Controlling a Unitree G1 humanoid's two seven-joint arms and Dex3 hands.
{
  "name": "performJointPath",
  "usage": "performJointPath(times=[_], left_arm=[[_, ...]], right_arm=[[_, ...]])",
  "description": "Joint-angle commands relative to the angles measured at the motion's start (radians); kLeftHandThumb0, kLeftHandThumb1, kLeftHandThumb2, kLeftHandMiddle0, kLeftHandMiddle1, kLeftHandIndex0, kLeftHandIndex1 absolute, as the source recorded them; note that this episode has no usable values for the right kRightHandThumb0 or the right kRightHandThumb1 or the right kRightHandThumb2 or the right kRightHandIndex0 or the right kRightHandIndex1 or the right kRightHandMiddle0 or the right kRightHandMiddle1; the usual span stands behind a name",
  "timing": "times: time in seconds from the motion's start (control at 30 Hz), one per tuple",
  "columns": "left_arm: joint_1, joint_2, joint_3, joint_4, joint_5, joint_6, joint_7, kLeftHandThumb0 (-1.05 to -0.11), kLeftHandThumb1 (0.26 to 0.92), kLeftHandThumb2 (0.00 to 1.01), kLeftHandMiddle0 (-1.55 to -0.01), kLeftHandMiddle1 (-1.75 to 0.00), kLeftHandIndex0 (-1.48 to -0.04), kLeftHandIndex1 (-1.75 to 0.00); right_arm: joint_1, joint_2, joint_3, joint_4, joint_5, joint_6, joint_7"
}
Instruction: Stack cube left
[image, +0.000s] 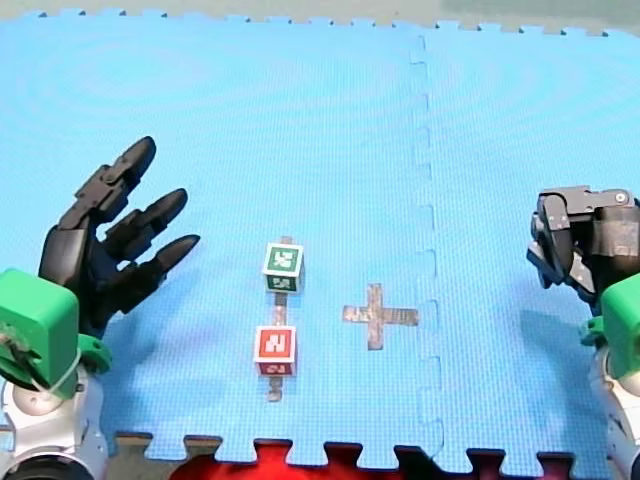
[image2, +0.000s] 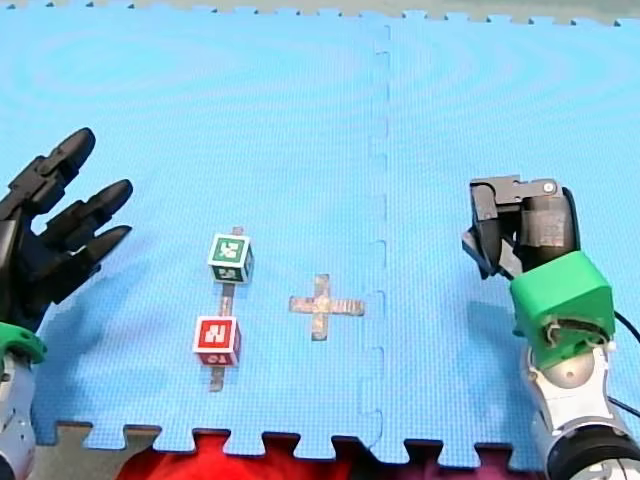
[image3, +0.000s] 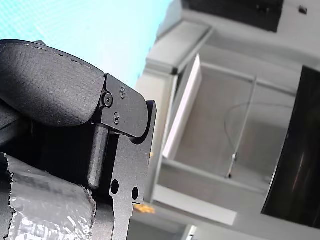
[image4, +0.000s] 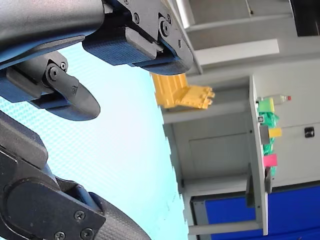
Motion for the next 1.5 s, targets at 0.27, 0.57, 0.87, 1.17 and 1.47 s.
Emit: performJointPath(times=[0.27, 0.57, 0.87, 1.17, 1.47], left_arm=[[-0.003, 0.01, -0.002, 0.008, 0.003, -0.005, 0.005, -0.873, 0.693, 0.0, -0.63, 0.0, -0.38, 0.0], [-0.002, 0.008, 0.002, 0.005, -0.005, -0.009, -0.005, -0.884, 0.703, 0.0, -0.62, 0.0, -0.33, 0.0], [-0.001, 0.007, 0.002, 0.001, -0.007, -0.005, -0.006, -0.877, 0.708, 0.0, -0.64, -0.01, -0.31, 0.0], [-0.001, 0.01, -0.002, 0.004, -0.002, -0.006, 0.0, -0.875, 0.717, 0.0, -0.7, -0.03, -0.29, 0.0], [0.002, 0.014, -0.001, 0.009, 0.007, -0.026, 0.029, -0.621, 0.657, 0.0, -0.72, -1.17, -0.54, -0.03]], right_arm=[[-0.004, -0.007, -0.001, 0.001, -0.001, 0.002, -0.002], [-0.004, -0.005, -0.001, 0.001, 0.0, 0.004, -0.002], [-0.004, -0.005, -0.002, -0.001, 0.001, 0.004, 0.0], [-0.006, -0.005, 0.0, -0.001, -0.003, 0.005, -0.006], [-0.008, -0.005, 0.001, 0.0, -0.006, 0.007, -0.008]])
